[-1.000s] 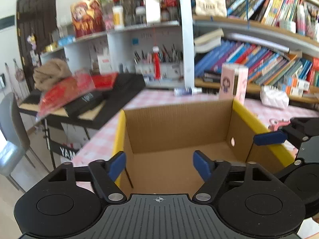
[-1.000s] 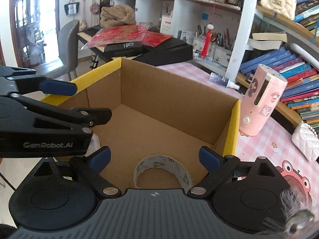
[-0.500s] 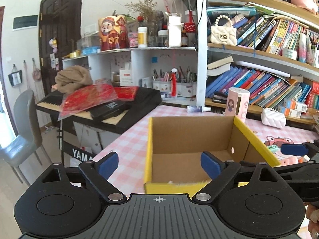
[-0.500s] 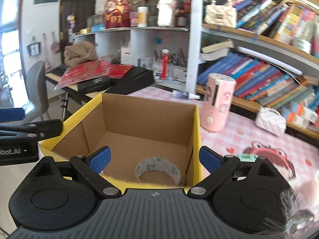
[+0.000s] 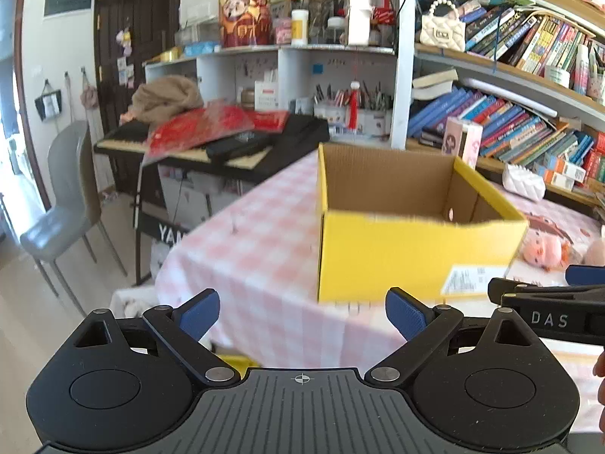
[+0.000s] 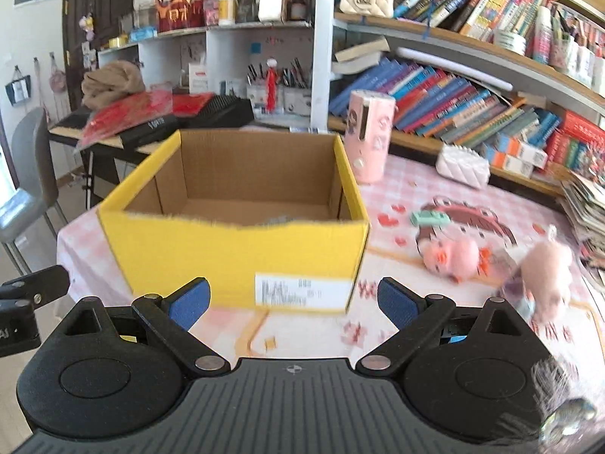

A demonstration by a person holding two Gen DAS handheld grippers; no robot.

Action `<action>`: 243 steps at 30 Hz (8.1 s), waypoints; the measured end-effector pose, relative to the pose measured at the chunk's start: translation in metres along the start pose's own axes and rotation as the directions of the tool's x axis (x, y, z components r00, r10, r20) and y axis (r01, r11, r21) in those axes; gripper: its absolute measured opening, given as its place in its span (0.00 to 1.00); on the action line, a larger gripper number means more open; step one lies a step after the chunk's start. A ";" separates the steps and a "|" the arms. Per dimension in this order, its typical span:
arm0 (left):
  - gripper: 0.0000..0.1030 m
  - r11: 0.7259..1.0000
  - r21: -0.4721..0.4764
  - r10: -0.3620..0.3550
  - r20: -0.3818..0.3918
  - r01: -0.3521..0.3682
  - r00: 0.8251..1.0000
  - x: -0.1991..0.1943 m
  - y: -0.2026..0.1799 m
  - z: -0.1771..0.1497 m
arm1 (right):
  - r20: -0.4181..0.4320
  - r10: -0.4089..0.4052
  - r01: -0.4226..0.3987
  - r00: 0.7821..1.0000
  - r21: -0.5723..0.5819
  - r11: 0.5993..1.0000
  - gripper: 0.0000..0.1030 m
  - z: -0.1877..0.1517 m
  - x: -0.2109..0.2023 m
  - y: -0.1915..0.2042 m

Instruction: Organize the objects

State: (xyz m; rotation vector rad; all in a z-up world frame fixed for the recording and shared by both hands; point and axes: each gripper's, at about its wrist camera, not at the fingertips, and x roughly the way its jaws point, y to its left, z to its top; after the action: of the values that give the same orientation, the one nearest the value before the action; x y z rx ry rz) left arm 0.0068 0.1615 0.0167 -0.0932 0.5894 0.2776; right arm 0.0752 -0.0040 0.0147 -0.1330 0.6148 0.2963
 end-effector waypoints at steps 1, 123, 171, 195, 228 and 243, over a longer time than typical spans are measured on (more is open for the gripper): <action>0.93 1.000 0.001 -0.002 -0.010 0.002 1.000 -0.002 0.001 -0.004 | -0.005 -0.001 0.001 1.000 -0.008 1.000 0.93 -0.006 -0.004 0.002; 0.26 0.895 0.235 -0.321 -0.248 0.379 0.914 0.088 -0.299 0.013 | -0.151 -0.174 0.205 0.973 0.225 0.953 0.53 -0.008 0.114 -0.338; 0.26 0.969 0.052 -0.237 -0.102 0.243 0.966 -0.015 -0.083 -0.015 | -0.071 0.049 -0.047 0.996 0.043 0.998 0.54 -0.041 -0.049 -0.092; 0.26 0.982 0.041 -0.181 -0.061 0.184 0.982 -0.040 -0.009 -0.025 | -0.061 0.114 -0.115 0.992 -0.012 0.993 0.54 -0.049 -0.067 -0.002; 0.26 0.984 0.137 -0.125 0.051 0.117 0.991 0.090 -0.075 0.095 | 0.165 0.228 -0.229 0.960 -0.014 0.973 0.54 0.129 0.071 -0.046; 0.26 0.985 0.147 -0.059 -0.209 0.091 0.976 0.170 -0.099 0.082 | -0.125 0.328 -0.345 0.936 -0.151 0.927 0.54 0.143 0.174 -0.018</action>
State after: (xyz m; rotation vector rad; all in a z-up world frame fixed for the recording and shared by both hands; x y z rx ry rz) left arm 0.2142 0.1194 -0.0099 0.0076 0.8082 0.1478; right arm 0.2943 0.0499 0.0290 -0.2079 0.7096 0.6806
